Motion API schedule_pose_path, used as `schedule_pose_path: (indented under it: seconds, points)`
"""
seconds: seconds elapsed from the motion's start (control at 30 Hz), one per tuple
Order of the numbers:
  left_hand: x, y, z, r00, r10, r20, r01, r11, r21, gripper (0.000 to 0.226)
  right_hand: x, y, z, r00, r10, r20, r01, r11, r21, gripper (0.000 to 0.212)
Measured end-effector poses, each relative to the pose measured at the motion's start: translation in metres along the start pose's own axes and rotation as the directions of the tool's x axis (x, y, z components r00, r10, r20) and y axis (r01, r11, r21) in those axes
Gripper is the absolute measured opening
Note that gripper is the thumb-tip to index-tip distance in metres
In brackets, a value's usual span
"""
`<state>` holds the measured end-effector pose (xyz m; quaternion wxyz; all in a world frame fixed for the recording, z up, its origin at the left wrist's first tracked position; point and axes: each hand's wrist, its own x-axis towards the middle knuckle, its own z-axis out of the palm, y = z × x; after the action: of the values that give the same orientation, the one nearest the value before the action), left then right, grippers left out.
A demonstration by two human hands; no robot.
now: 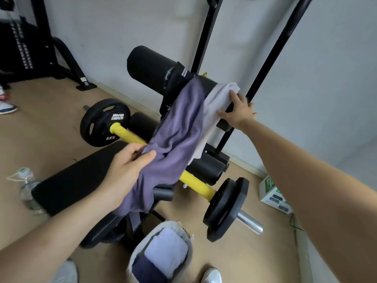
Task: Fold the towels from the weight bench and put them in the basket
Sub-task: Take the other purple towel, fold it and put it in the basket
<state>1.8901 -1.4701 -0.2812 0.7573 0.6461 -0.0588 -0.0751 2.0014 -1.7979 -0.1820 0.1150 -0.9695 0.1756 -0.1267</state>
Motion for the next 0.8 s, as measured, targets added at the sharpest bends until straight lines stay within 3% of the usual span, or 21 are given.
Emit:
schedule_pose_path:
  seconds: [0.1,0.2,0.27,0.33,0.43,0.53,0.6,0.67,0.8]
  points:
    - [-0.021,-0.006,0.003,0.998,0.037,0.048,-0.041,0.997,0.071,0.005,-0.023,-0.012,0.007,0.997,-0.035,-0.072,0.038,0.998,0.041,0.070]
    - [-0.030,-0.011,0.003,0.993,0.056,0.103,-0.072,0.984,0.161,0.002,-0.073,-0.029,0.021,0.993,-0.083,-0.084,0.102,0.961,0.255,0.063]
    - [-0.035,-0.014,0.000,0.981,0.069,0.183,-0.109,0.969,0.221,0.003,-0.122,-0.039,0.033,0.989,-0.147,0.007,0.121,0.841,0.528,0.048]
    - [-0.042,-0.018,-0.004,0.960,0.064,0.272,-0.140,0.953,0.268,0.006,-0.174,-0.044,0.045,0.937,-0.296,0.186,0.079,0.697,0.713,0.034]
    - [-0.055,-0.022,-0.008,0.923,0.051,0.382,-0.168,0.945,0.280,0.007,-0.243,-0.043,0.062,0.801,-0.511,0.313,0.056,0.583,0.811,0.041]
    - [-0.066,-0.033,-0.014,0.903,0.039,0.428,-0.184,0.935,0.304,0.012,-0.281,-0.029,0.083,0.794,-0.502,0.343,-0.058,0.499,0.864,0.026]
    - [-0.073,-0.047,-0.017,0.906,0.024,0.422,-0.180,0.926,0.333,0.011,-0.293,-0.013,0.097,0.800,-0.459,0.388,-0.115,0.517,0.848,0.009]
    - [-0.081,-0.066,-0.022,0.915,-0.015,0.403,-0.149,0.917,0.371,0.010,-0.300,0.005,0.111,0.780,-0.436,0.449,-0.138,0.581,0.802,0.013]
    - [-0.094,-0.110,-0.032,0.900,-0.123,0.418,-0.108,0.866,0.488,0.013,-0.325,0.045,0.147,0.645,-0.413,0.643,-0.268,0.666,0.696,0.024]
